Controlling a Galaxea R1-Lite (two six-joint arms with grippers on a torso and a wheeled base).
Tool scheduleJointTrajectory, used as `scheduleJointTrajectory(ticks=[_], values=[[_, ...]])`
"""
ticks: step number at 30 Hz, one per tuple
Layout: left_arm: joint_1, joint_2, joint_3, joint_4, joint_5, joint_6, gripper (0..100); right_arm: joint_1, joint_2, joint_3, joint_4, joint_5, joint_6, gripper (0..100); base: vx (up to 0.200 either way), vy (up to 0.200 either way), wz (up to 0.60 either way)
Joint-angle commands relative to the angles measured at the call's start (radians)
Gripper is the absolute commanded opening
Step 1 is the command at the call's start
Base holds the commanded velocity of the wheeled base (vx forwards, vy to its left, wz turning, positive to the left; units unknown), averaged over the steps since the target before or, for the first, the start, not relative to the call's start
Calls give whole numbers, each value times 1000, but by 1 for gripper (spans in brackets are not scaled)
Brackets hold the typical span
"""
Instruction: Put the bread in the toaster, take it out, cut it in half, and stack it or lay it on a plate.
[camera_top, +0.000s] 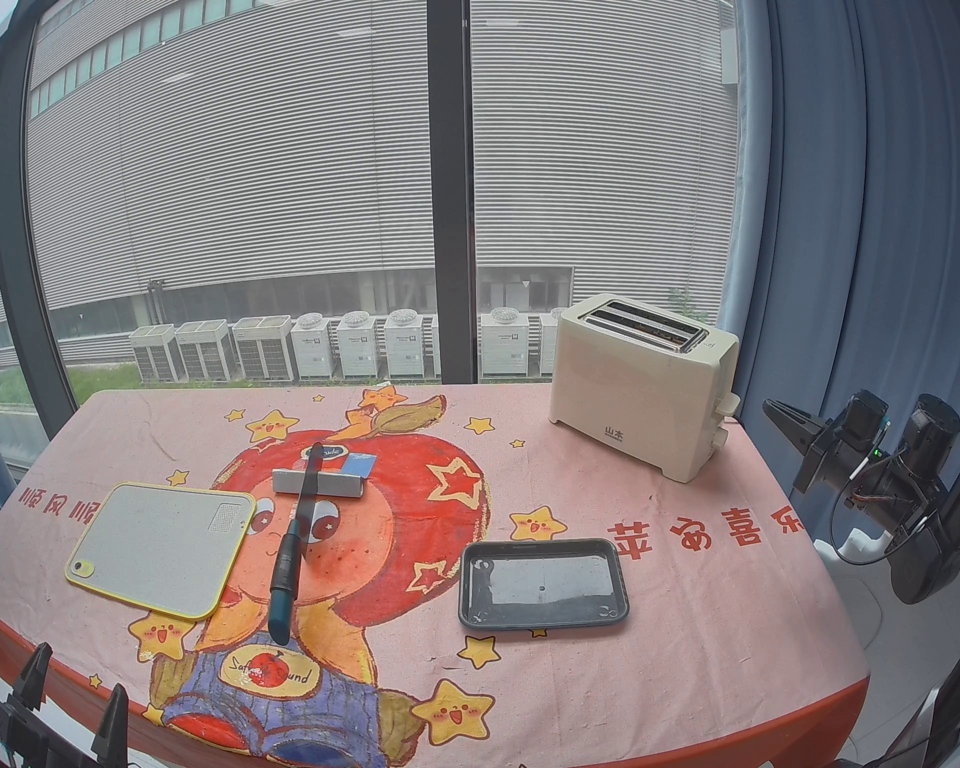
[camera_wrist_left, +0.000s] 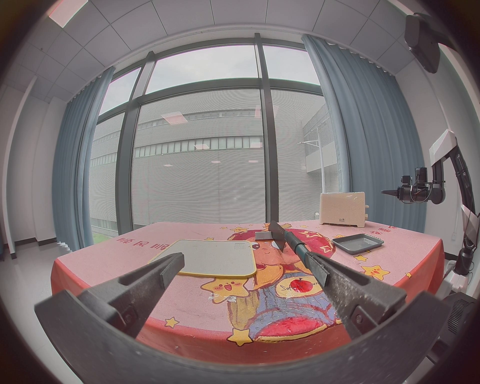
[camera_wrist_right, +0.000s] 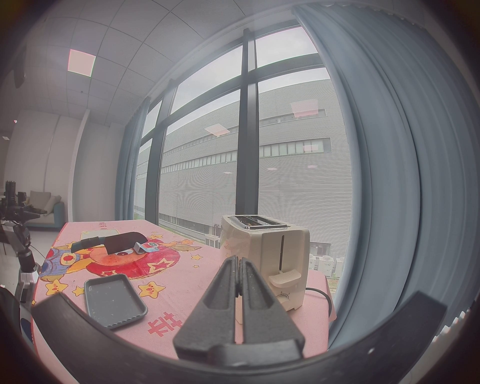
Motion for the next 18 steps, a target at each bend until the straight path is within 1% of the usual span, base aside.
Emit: scheduleJointTrajectory(ticks=[1,16,18], values=[[0,0,16,0,0,0,100,-6,4,-4,-10,2,3,0,0,0,0],[0,0,16,0,0,0,100,16,-19,16,-9,4,4,0,0,0,0],[0,0,16,0,0,0,100,33,-31,24,-10,2,6,0,0,0,0]])
